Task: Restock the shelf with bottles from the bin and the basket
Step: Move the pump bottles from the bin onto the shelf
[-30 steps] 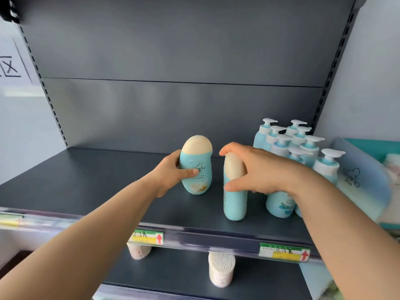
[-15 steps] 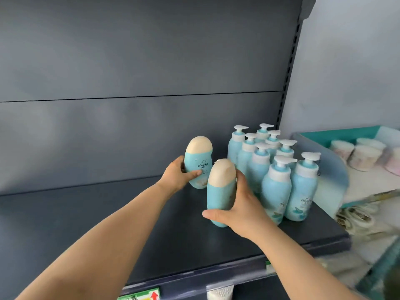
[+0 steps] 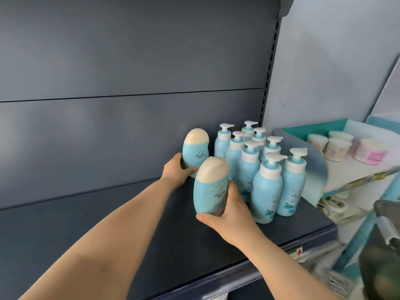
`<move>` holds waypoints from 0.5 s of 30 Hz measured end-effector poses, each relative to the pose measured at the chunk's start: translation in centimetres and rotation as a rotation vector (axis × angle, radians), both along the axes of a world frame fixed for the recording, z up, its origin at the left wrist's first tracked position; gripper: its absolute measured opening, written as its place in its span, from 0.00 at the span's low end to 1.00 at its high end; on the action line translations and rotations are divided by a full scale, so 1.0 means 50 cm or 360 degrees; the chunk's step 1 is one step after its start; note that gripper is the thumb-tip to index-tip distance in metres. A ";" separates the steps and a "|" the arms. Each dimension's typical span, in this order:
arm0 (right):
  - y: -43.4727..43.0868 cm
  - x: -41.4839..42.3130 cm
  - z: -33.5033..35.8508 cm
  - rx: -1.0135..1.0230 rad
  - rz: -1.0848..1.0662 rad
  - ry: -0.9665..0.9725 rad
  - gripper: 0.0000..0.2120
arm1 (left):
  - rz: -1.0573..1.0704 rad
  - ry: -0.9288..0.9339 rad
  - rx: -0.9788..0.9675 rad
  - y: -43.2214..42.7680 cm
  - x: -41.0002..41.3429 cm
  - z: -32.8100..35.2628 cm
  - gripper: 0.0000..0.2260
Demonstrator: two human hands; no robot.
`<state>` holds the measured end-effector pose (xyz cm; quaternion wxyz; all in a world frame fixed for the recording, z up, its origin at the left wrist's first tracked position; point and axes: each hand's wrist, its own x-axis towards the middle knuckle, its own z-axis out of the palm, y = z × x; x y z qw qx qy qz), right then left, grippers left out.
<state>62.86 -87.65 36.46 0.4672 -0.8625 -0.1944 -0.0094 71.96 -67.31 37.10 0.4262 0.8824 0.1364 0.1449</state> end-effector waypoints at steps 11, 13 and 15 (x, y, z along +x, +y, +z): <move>0.019 0.058 0.009 -0.0088 0.0053 0.0001 0.38 | -0.0639 -0.0217 -0.0140 -0.040 -0.192 0.036 0.26; 0.014 0.062 0.006 -0.0135 0.0071 0.0068 0.41 | -0.0459 -0.0184 -0.0007 -0.048 -0.177 0.030 0.24; 0.004 0.058 0.005 -0.0251 0.0091 0.0049 0.42 | -0.0356 -0.0169 0.0013 -0.054 -0.160 0.026 0.22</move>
